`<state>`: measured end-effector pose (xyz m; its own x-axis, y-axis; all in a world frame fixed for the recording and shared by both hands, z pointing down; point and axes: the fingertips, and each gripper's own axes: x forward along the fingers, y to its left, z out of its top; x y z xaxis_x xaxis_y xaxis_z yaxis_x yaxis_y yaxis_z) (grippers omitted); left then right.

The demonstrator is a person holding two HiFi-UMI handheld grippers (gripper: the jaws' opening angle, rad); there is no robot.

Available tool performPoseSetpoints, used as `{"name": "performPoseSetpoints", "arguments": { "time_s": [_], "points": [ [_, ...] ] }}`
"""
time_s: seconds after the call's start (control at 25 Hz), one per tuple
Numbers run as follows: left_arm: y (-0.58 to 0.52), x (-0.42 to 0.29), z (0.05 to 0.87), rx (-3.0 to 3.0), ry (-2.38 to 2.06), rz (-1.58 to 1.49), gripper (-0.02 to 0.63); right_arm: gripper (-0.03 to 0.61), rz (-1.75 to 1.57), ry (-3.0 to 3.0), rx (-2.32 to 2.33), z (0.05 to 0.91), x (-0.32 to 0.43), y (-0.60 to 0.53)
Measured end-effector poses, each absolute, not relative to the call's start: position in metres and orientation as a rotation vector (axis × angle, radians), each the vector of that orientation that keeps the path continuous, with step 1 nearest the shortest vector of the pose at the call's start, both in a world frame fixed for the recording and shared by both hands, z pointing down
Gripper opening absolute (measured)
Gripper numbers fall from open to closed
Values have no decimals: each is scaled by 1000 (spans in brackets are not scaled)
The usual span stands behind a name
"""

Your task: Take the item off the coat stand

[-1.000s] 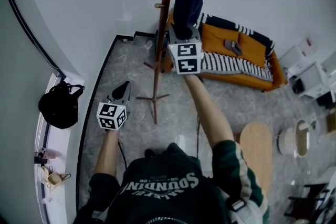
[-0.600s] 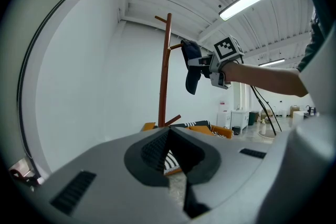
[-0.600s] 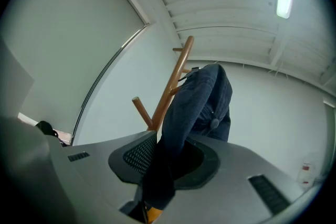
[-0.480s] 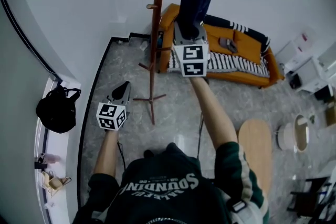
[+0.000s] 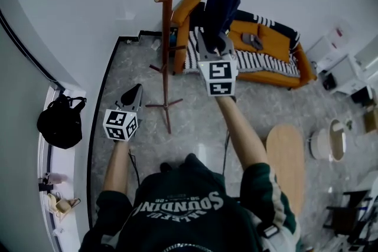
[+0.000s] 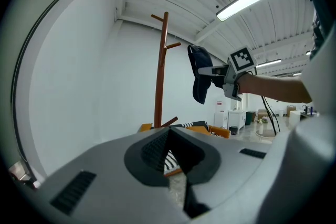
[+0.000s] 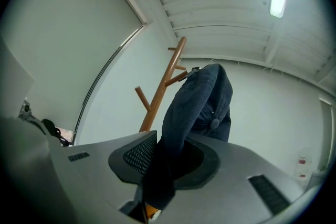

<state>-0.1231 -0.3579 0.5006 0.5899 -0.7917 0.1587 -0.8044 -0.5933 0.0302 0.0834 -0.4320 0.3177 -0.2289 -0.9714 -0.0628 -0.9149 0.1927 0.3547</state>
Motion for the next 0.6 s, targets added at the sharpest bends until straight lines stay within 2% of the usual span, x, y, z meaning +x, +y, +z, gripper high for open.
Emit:
{"name": "performPoseSetpoints", "arguments": {
  "time_s": [0.6],
  "points": [
    [-362,-132,505,2681,-1386,200,2,95,-286,-2409,1684,420,42,-390]
  ]
}}
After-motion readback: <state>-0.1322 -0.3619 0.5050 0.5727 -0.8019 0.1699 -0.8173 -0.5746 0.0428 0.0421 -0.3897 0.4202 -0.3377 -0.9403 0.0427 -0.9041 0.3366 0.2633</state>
